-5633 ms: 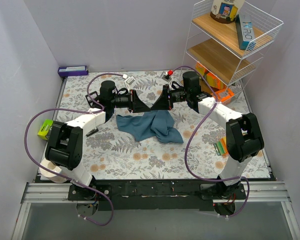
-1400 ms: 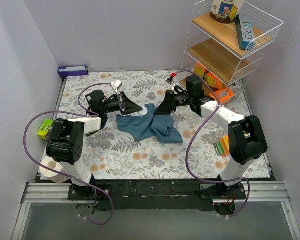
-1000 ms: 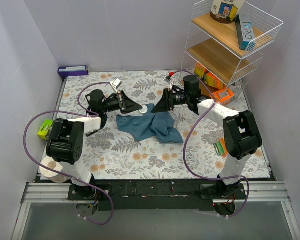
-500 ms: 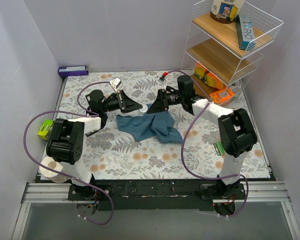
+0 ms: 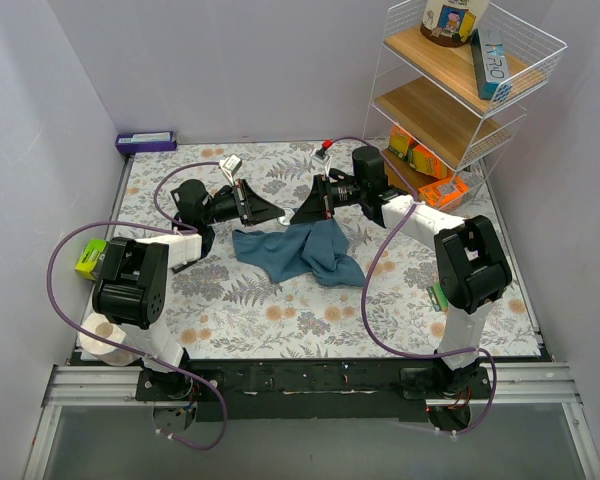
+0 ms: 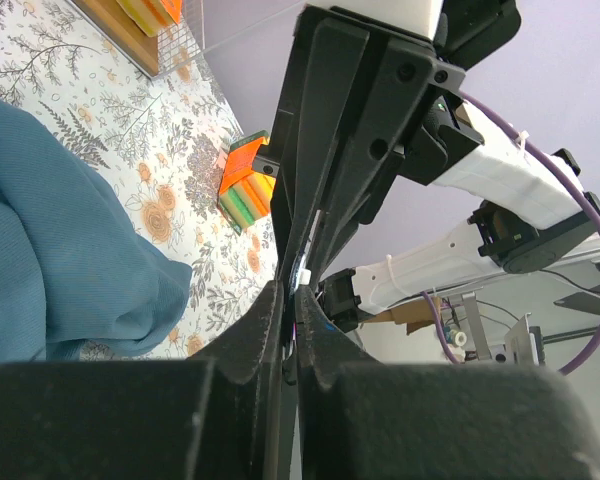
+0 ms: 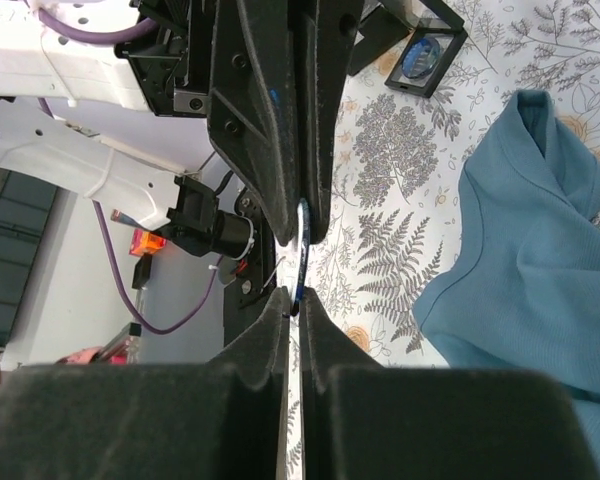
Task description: Remove the brooch from the garment
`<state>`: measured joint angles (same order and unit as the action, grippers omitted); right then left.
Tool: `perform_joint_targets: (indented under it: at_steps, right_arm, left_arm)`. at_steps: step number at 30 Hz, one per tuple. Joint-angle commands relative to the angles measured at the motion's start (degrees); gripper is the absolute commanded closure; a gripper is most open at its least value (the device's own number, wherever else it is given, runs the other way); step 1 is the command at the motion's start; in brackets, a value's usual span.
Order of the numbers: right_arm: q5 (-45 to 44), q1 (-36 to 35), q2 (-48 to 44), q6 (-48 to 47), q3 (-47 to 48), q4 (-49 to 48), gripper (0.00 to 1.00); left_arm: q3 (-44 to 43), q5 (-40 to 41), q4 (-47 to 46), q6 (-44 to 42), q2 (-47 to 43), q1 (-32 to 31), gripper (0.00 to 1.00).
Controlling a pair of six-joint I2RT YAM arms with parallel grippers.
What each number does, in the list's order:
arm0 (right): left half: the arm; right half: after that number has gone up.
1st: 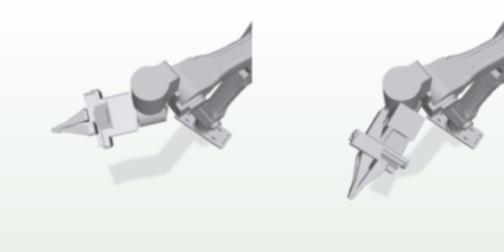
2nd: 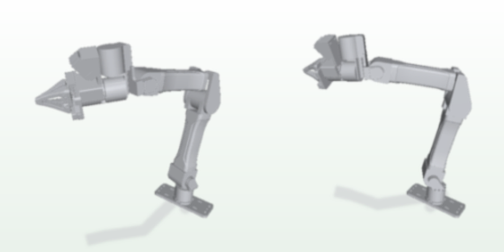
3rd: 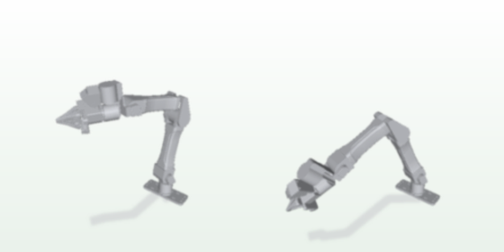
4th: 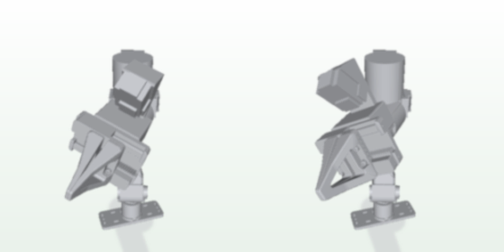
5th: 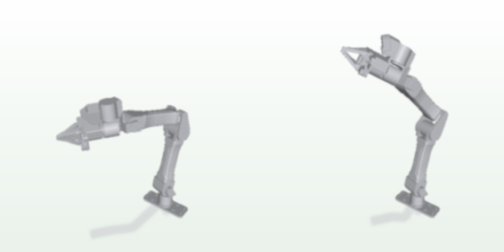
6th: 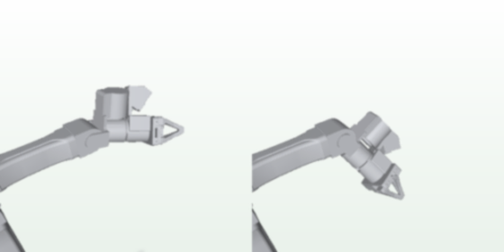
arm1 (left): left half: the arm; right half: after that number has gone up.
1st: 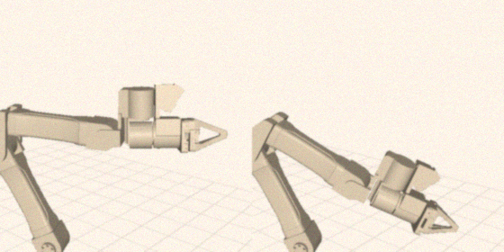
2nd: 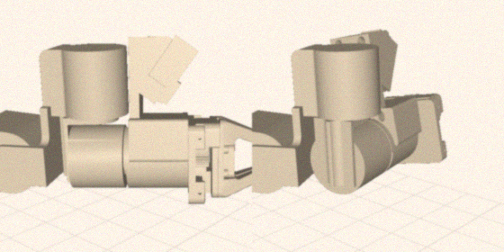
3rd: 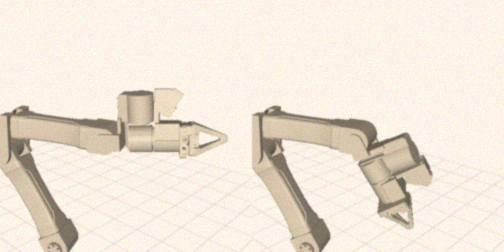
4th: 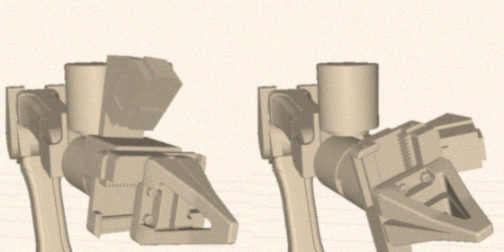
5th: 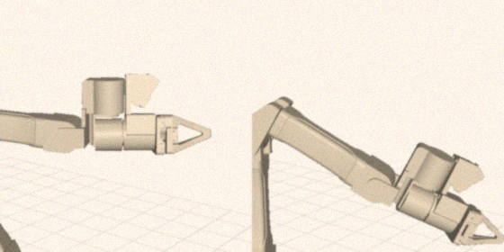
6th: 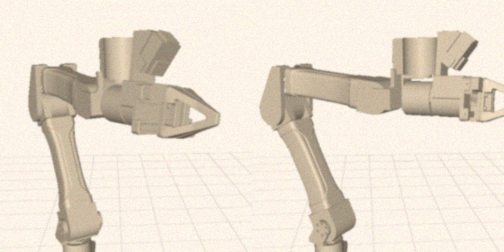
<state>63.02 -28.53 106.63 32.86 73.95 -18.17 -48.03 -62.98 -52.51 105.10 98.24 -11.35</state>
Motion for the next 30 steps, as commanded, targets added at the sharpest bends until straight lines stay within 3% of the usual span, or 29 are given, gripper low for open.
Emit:
perform_joint_targets:
  at_steps: [1, 4, 6, 8, 11, 16, 20, 26, 28, 30]
  right_arm:
    - [2.28, -0.56, 0.6, -0.69, 2.34, -3.36, 0.99]
    - [1.75, -0.56, 0.16, -0.69, 2.07, -3.1, 0.99]
    - [1.49, -0.56, -0.11, -0.69, 1.9, -2.49, 0.99]
    - [0.7, -0.38, -0.28, -0.87, 1.81, -1.87, 0.99]
    - [0.08, -0.21, -0.19, -0.87, 2.07, -0.9, 0.99]
    - [-0.8, 0.23, -0.11, -1.13, 2.07, 0.42, 0.99]
    - [-0.62, 0.23, -0.02, -1.13, 2.6, 0.51, 0.99]
    - [-0.45, 0.23, -0.46, -1.57, 2.42, 0.77, 0.99]
    - [-0.36, 0.32, -0.63, -1.83, 2.34, 0.68, 0.99]
    - [-0.36, 0.41, -0.72, -1.92, 2.25, 0.77, 0.99]
  left_arm:
    - [-0.13, 0.67, -0.84, -0.51, -1.82, 0.02, 0.91]
    - [-0.48, -0.38, 1.08, -5.06, -2.78, 0.02, 0.72]
    - [-1.71, -0.39, 5.9, -14.85, -4.8, 0.1, 0.68]
    - [-2.42, 1.8, 16.71, -23.41, -7.43, 0.1, 0.63]
    - [-2.68, 4.35, 23.05, -36.25, -11.66, -0.07, 0.58]
    - [-6.02, 3.04, 30.26, -46.55, -13.24, -0.95, 0.56]
    - [-8.3, 5.49, 39.14, -60.32, -14.12, -5.24, 0.55]
    - [-10.24, 9.63, 47.06, -68.62, -14.56, -8.85, 0.53]
    - [-10.85, 10.77, 48.72, -70.55, -14.83, -8.86, 0.47]
    - [-13.4, 11.3, 50.65, -72.22, -15.7, -8.77, 0.47]
